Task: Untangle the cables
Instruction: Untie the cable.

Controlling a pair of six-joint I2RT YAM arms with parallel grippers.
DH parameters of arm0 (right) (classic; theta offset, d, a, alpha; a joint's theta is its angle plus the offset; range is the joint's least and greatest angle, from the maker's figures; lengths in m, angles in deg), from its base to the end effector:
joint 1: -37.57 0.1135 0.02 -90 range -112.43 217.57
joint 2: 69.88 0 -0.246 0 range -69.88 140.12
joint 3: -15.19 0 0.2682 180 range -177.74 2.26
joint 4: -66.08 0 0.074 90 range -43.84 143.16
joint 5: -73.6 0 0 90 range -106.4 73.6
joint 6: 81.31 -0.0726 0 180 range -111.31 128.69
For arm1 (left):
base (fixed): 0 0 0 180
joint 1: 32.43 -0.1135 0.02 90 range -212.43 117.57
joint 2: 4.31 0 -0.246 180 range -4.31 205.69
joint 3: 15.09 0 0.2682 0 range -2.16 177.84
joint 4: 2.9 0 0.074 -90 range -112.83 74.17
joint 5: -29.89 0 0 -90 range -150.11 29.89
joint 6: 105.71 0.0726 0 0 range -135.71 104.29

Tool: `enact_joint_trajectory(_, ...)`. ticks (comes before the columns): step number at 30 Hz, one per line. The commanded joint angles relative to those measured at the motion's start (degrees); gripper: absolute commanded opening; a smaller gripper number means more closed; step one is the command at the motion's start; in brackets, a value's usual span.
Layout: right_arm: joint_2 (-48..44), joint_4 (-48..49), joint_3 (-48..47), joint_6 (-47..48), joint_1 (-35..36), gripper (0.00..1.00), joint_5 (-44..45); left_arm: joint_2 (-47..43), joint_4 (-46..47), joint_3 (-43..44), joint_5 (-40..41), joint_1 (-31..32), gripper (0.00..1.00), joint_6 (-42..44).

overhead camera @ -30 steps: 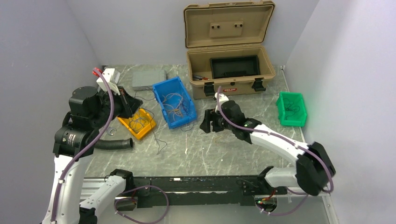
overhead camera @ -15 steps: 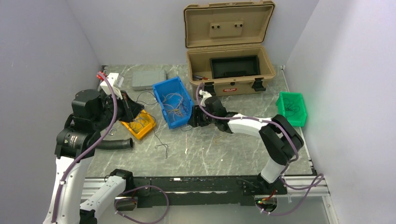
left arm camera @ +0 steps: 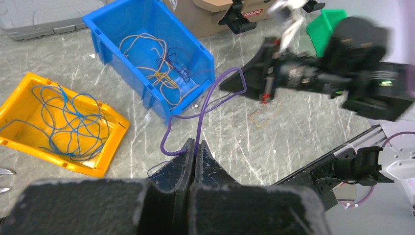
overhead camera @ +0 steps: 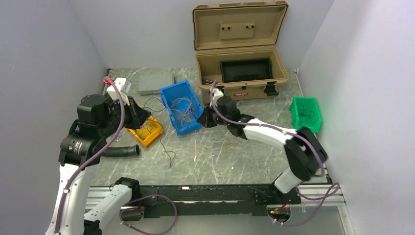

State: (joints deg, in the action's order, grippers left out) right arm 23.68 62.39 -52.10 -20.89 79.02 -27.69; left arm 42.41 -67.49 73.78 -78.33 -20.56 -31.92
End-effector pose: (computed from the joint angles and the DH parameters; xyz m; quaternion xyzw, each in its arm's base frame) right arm 0.2916 0.2765 0.1678 -0.1380 0.8519 0.3585 0.3558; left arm 0.1738 -0.0597 0.4180 0.0569 0.8234 -0.2609 0.5007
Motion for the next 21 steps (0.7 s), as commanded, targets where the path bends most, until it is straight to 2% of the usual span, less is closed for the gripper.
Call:
enact_joint_trajectory(1,-13.9,-2.4,-5.0,1.0,0.2,0.0,0.0,-0.1,2.2,-0.8,-1.3,0.1,0.0,0.0)
enact_joint_trajectory(7,-27.0,-17.8,-14.8,5.9,-1.3,0.0,11.6,0.0,4.1,-2.5,-2.9,0.1,0.0,-1.2)
enact_joint_trajectory(12,-34.1,-33.2,-27.4,9.7,-8.5,0.0,29.7,1.2,9.0,-6.9,-7.6,1.1,0.0,-4.8)
enact_joint_trajectory(17,-35.3,-41.7,-38.2,14.4,-16.2,0.0,46.5,4.0,13.6,-9.6,-5.0,7.8,0.0,-8.1)
enact_joint_trajectory(21,-34.5,-45.5,-39.1,16.3,-17.4,0.0,50.6,7.2,15.2,-8.7,-1.3,14.0,0.0,-9.0)
